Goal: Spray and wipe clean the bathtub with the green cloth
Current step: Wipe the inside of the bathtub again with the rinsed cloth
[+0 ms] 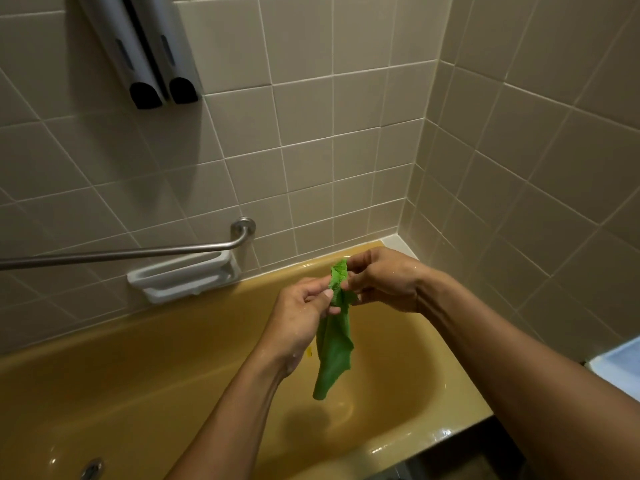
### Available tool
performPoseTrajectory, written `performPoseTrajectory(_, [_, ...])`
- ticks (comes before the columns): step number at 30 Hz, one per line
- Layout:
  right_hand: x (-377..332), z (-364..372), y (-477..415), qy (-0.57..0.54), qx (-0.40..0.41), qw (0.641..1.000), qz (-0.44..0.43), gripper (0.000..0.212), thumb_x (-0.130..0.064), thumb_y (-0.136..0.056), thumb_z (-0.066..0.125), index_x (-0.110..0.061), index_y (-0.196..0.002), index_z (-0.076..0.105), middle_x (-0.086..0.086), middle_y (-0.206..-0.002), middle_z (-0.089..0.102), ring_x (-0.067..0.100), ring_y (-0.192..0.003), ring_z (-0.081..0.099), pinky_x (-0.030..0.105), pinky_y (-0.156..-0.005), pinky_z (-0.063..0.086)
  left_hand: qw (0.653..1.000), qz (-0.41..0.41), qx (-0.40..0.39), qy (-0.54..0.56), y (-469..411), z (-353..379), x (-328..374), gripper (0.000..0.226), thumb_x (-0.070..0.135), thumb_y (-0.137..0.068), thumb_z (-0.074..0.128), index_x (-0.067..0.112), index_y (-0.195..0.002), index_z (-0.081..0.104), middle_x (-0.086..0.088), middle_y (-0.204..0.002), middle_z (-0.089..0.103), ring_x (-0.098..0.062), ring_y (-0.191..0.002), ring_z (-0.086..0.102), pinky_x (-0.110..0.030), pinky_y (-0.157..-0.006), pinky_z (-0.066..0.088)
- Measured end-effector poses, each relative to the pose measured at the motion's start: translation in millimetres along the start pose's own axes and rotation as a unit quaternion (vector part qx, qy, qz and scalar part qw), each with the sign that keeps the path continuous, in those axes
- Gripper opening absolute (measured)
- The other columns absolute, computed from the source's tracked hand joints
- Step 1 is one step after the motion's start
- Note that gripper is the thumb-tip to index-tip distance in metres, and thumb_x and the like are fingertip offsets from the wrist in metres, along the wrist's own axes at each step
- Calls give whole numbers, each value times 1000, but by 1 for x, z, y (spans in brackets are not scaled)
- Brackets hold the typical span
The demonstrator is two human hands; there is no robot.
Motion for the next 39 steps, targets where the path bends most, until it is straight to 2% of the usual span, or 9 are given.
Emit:
performPoseTrajectory(6, [9, -31, 1, -89, 9, 996, -3, 15, 2, -98, 58, 5, -86, 67, 9, -68, 62, 17, -64, 58, 34, -73, 53, 996, 18, 59, -64, -15, 38, 0, 38, -4, -103, 51, 24, -115, 75, 8, -118, 62, -14, -113, 63, -26, -92, 55])
performPoseTrajectory(11, [11, -57, 2, -38, 22, 999, -27, 25, -11, -91, 73, 9, -105, 71, 20, -98, 73, 28, -91, 69, 51, -98, 54, 997, -12, 26, -74, -22, 54, 14, 51, -11, -103, 40, 26, -108, 75, 2, -114, 61, -14, -100, 58, -19, -74, 47])
performPoseTrajectory(17, [8, -72, 6, -12, -48, 998, -49, 21, -1, -92, 69, 7, -111, 71, 29, -116, 69, 40, -105, 67, 49, -96, 53, 999, -20, -11, -37, -26, 54, 11, 79, -24, -91, 34, 37, -107, 82, 1, -117, 68, -16, -93, 55, -29, -77, 48])
performPoseTrajectory(21, [-5, -80, 16, 101, -73, 991, -54, 21, 0, -98, 58, 2, -113, 72, 22, -108, 70, 24, -96, 66, 36, -87, 57, 984, 79, 46, -155, -35, 43, 27, 39, 2, -94, 69, 37, -110, 73, 9, -129, 56, -7, -115, 56, -20, -85, 48])
performPoseTrajectory(24, [-26, -90, 29, 163, -83, 981, -67, 26, -2, -101, 52, -4, -117, 72, 13, -111, 74, 16, -98, 70, 28, -86, 57, 970, 106, 4, -217, -50, 44, 27, 53, 18, -88, 81, 41, -129, 58, 17, -135, 55, 2, -127, 50, -21, -95, 44])
performPoseTrajectory(28, [-51, -105, 41, 230, -76, 967, -81, 29, 2, -102, 47, -6, -108, 74, 4, -95, 74, 12, -85, 68, 21, -74, 53, 964, 68, -130, -224, -62, 57, 23, 35, 21, -93, 75, 32, -126, 67, 8, -116, 70, -2, -107, 64, -27, -88, 57])
performPoseTrajectory(32, [-69, -121, 50, 329, -37, 940, -83, 29, 2, -101, 50, -10, -111, 75, 2, -96, 76, 15, -87, 70, 21, -72, 55, 899, 112, -113, -408, -70, 37, 32, 14, 54, -91, 68, 44, -100, 73, 13, -99, 71, -12, -98, 67, -53, -93, 55])
performPoseTrajectory(35, [-82, -130, 55, 461, 0, 881, -110, 28, -6, -100, 59, -19, -119, 75, 0, -99, 76, 14, -89, 72, 24, -75, 58, 840, 156, -91, -512, -66, 22, 52, 57, 77, -80, 44, 36, -104, 76, 8, -98, 61, -14, -96, 55, -49, -94, 47])
performPoseTrajectory(39, [-89, -138, 57, 565, 58, 814, -124, 21, -18, -99, 65, -20, -117, 75, -14, -88, 66, 3, -78, 60, 23, -67, 48, 838, 214, -80, -497, -58, 8, 87, 70, 73, -80, 44, 17, -99, 81, 4, -89, 63, -12, -83, 58, -41, -71, 55])
Point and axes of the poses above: each hand's wrist, its own y-axis away from the middle knuckle, its own z-axis out of the palm, x = y × z, the point moved 7 cm from there along -y, towards the middle knuckle
